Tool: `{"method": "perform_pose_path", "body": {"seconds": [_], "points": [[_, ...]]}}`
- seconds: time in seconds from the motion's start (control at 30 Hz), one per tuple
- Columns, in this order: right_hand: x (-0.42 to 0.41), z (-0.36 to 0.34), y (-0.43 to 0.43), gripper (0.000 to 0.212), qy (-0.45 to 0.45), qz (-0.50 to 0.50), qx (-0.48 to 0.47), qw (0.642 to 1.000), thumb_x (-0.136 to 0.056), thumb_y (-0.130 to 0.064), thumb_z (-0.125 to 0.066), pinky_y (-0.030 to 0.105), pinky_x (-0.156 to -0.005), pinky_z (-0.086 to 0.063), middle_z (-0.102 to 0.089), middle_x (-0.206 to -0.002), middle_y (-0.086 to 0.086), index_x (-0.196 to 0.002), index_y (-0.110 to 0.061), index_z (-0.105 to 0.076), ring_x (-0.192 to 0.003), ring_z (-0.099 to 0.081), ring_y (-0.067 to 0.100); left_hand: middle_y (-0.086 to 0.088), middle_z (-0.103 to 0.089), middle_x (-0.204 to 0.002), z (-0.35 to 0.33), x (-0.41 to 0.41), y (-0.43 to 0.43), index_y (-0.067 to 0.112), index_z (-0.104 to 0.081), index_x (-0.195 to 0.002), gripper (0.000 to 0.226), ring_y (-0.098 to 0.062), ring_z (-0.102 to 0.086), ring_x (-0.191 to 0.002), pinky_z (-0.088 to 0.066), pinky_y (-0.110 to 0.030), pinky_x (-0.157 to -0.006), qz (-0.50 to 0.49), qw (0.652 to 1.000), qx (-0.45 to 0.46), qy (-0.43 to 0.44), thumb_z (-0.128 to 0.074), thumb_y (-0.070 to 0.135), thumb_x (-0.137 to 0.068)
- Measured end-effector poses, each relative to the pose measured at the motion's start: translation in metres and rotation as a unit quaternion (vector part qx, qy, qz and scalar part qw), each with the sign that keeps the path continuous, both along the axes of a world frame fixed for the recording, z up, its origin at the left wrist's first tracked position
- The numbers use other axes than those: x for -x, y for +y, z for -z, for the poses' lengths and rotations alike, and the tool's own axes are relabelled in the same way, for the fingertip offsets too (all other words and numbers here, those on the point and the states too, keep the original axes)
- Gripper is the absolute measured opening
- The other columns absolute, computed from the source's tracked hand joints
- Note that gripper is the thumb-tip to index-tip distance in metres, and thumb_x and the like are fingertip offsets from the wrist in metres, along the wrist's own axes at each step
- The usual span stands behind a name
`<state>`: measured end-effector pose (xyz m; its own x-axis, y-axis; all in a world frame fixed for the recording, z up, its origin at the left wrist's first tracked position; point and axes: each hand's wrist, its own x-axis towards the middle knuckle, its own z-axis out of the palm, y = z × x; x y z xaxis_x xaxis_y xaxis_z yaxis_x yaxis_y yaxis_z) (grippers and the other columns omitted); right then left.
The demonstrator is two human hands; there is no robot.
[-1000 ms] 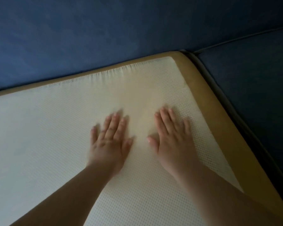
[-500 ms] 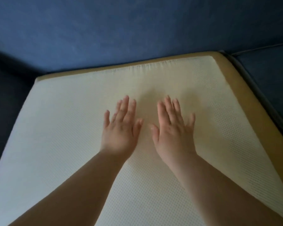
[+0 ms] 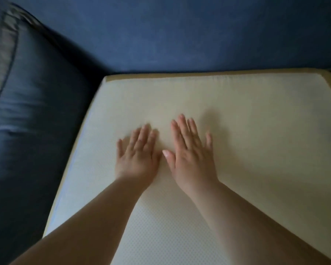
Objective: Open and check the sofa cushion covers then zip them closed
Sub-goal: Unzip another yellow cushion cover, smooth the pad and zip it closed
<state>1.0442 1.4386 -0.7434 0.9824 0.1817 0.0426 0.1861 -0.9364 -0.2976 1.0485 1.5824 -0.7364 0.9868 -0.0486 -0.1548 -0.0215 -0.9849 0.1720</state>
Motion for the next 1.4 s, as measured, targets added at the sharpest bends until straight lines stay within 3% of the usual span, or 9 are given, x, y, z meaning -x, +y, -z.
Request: {"method": "perform_pose_path", "body": {"seconds": [0.1, 0.17, 0.27, 0.33, 0.43, 0.83, 1.07, 1.27, 1.4], "points": [[0.003, 0.015, 0.018, 0.065, 0.051, 0.008, 0.026, 0.998, -0.093, -0.044, -0.024, 0.064, -0.11, -0.025, -0.033, -0.157, 0.006, -0.145, -0.01, -0.045, -0.145, -0.029, 0.027, 0.014, 0.009, -0.158, 0.001, 0.0, 0.022, 0.032, -0.011, -0.154, 0.067, -0.002, 0.013, -0.144, 0.007, -0.039, -0.118, 0.006, 0.997, 0.076, 0.027, -0.009, 0.054, -0.091], [0.0, 0.005, 0.031, 0.064, 0.004, 0.018, 0.006, 1.0, -0.095, -0.041, -0.025, 0.064, -0.112, -0.021, -0.022, -0.161, 0.006, -0.15, -0.011, -0.034, -0.148, -0.02, 0.026, 0.007, 0.002, -0.161, -0.014, -0.004, 0.034, 0.029, -0.013, -0.153, 0.062, -0.006, 0.007, -0.146, 0.006, -0.041, -0.117, -0.023, 0.991, 0.113, -0.061, -0.016, 0.05, -0.095], [-0.001, -0.02, 0.062, 0.065, -0.061, -0.007, -0.027, 0.998, -0.099, -0.044, -0.028, 0.059, -0.115, -0.005, -0.006, -0.164, 0.005, -0.156, -0.014, -0.018, -0.151, -0.006, 0.024, 0.003, 0.009, -0.159, -0.021, 0.001, 0.068, 0.025, -0.012, -0.154, 0.06, -0.014, 0.009, -0.147, 0.006, -0.049, -0.115, -0.064, 0.982, 0.061, -0.169, -0.022, 0.046, -0.098], [0.004, -0.011, 0.09, 0.067, -0.04, -0.035, -0.021, 0.998, -0.098, -0.048, -0.029, 0.059, -0.115, -0.006, -0.01, -0.164, 0.005, -0.155, -0.015, -0.023, -0.151, -0.009, 0.023, 0.01, 0.02, -0.156, -0.009, 0.016, 0.097, 0.028, -0.006, -0.154, 0.064, -0.009, 0.017, -0.145, 0.008, -0.048, -0.117, -0.098, 0.99, 0.024, -0.097, -0.013, 0.052, -0.095], [0.019, 0.023, 0.113, 0.065, 0.007, -0.064, 0.05, 0.997, -0.094, -0.048, -0.036, 0.063, -0.113, -0.018, -0.027, -0.16, 0.006, -0.148, -0.013, -0.041, -0.148, -0.021, 0.026, 0.01, 0.01, -0.16, 0.017, 0.035, 0.117, 0.033, -0.007, -0.153, 0.071, -0.009, 0.012, -0.146, 0.001, -0.044, -0.119, -0.113, 0.994, 0.013, -0.003, -0.003, 0.058, -0.087], [0.018, 0.04, 0.12, 0.066, -0.003, -0.058, 0.097, 0.994, -0.094, -0.048, -0.03, 0.061, -0.115, -0.014, -0.026, -0.161, 0.005, -0.15, -0.014, -0.036, -0.149, -0.019, 0.026, 0.008, 0.02, -0.159, 0.033, 0.033, 0.123, 0.034, 0.009, -0.152, 0.068, -0.01, 0.024, -0.144, 0.012, -0.042, -0.117, -0.1, 0.995, 0.027, 0.017, 0.002, 0.054, -0.088], [0.017, 0.034, 0.12, 0.067, 0.017, -0.057, 0.089, 0.994, -0.092, -0.048, -0.029, 0.062, -0.114, -0.017, -0.029, -0.159, 0.005, -0.148, -0.013, -0.04, -0.148, -0.023, 0.026, 0.007, 0.016, -0.16, 0.019, 0.032, 0.124, 0.03, 0.0, -0.154, 0.06, -0.01, 0.019, -0.145, 0.011, -0.04, -0.117, -0.103, 0.993, 0.036, 0.043, -0.018, 0.049, -0.1], [0.047, -0.023, 0.105, 0.068, -0.09, -0.069, 0.008, 0.994, -0.096, -0.045, -0.032, 0.061, -0.114, -0.004, -0.004, -0.164, 0.007, -0.155, -0.013, -0.02, -0.151, -0.007, 0.025, 0.008, 0.021, -0.157, -0.022, 0.096, 0.113, 0.026, 0.002, -0.153, 0.061, -0.012, 0.022, -0.144, 0.014, -0.045, -0.116, -0.089, 0.991, 0.041, -0.087, -0.012, 0.05, -0.098], [0.099, 0.012, 0.093, 0.067, -0.018, -0.121, 0.063, 0.99, -0.094, -0.048, -0.032, 0.059, -0.115, -0.018, -0.022, -0.161, 0.005, -0.15, -0.012, -0.036, -0.148, -0.023, 0.025, 0.012, 0.02, -0.157, 0.007, 0.136, 0.107, 0.034, 0.011, -0.149, 0.065, -0.009, 0.021, -0.144, 0.009, -0.044, -0.118, -0.082, 0.996, 0.006, 0.043, 0.001, 0.059, -0.09]]}}
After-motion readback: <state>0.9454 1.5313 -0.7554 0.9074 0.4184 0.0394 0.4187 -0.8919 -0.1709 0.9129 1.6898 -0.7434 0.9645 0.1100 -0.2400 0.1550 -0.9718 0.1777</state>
